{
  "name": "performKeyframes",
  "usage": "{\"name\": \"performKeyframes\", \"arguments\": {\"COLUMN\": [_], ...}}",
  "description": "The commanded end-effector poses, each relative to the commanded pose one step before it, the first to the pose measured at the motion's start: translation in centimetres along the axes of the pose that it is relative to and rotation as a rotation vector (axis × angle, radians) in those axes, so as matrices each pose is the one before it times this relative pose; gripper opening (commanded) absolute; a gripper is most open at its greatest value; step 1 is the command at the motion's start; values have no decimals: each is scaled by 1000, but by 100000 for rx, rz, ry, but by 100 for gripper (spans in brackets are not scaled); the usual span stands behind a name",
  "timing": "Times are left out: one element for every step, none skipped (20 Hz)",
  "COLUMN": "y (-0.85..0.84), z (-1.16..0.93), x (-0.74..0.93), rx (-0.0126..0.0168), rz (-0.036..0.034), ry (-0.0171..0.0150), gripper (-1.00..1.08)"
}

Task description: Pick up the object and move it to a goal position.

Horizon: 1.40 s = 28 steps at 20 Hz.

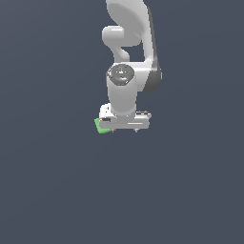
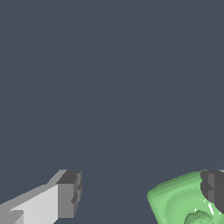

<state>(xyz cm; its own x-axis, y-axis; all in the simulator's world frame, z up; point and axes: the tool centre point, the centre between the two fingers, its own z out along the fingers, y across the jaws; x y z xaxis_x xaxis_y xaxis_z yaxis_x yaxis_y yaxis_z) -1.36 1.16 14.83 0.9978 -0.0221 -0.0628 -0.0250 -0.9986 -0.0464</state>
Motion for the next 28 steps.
{"name": "performKeyframes", "arguments": {"y": [1,0,0,0,0,0,0,0,0,0,0,29,79,133,182,232,247,196,139,83,31,-23,-30,28,85,124,143,165], "z": [0,0,0,0,0,0,0,0,0,0,0,-32,-89,-147,-205,-264,-290,-237,-177,-115,-51,20,65,48,47,65,88,112], "x": [0,0,0,0,0,0,0,0,0,0,0,13,40,66,93,121,135,114,87,59,28,-8,-37,-39,-52,-72,-96,-120], "rx": [0,0,0,0,0,0,0,0,0,0,0,50,147,242,335,429,468,380,281,181,78,-33,-98,-58,-40,-52,-79,-105], "rz": [0,0,0,0,0,0,0,0,0,0,0,131,375,620,860,1103,1206,983,732,477,214,-80,-274,-221,-232,-310,-431,-544], "ry": [0,0,0,0,0,0,0,0,0,0,0,65,182,301,416,531,577,464,339,213,87,-44,-103,-21,42,59,60,58], "gripper": [100,100,100,100,100,100,100,100,100,100,100,100,100,100,100,100,100,100,100,100,100,100,100,100,100,100,100,100]}}
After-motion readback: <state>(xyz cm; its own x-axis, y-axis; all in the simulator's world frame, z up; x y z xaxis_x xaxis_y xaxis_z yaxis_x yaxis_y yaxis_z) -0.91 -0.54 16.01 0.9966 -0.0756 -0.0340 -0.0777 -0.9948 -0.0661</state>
